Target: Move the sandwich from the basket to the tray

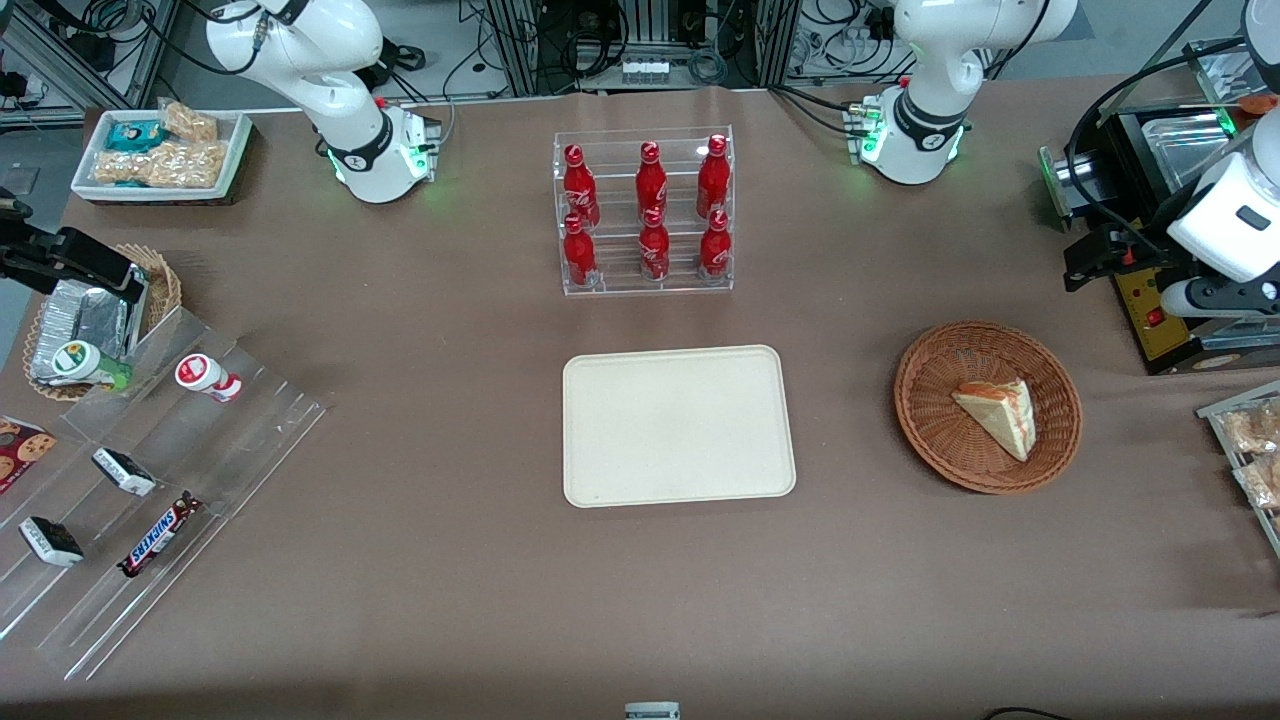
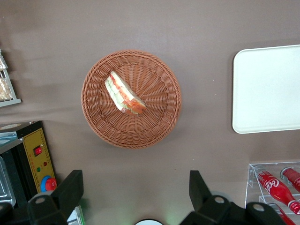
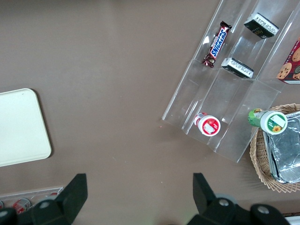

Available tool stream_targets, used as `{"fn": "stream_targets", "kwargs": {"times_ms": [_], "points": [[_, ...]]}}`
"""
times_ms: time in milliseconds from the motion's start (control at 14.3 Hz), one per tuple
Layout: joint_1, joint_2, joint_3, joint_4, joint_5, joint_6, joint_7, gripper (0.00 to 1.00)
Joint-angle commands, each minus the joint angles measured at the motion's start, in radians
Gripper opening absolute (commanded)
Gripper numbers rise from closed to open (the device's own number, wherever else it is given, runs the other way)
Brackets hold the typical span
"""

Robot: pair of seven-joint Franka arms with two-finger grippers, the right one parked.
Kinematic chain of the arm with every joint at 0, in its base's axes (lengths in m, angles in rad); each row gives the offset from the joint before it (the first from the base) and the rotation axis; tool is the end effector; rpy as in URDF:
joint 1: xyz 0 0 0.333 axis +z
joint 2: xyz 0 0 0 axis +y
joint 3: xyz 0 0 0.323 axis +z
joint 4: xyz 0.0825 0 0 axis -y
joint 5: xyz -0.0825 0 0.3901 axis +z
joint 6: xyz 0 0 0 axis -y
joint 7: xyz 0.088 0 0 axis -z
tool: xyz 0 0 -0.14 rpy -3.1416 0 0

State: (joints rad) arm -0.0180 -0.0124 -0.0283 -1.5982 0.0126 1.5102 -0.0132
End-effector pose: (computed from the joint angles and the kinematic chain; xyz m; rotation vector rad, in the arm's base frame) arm 0.5465 -0.0236 0.5874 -3.1238 0.0512 0.1175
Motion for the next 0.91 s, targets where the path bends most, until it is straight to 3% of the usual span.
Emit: {"fn": "stream_targets", "kwargs": {"times_ms": [0,837], "points": [[0.0,-0.006,0.01,0.009,0.003,0.002,-0.01,1.0],[0.0,0.017,0.013,-0.037,0.004,-0.044,0.002,1.0]]}}
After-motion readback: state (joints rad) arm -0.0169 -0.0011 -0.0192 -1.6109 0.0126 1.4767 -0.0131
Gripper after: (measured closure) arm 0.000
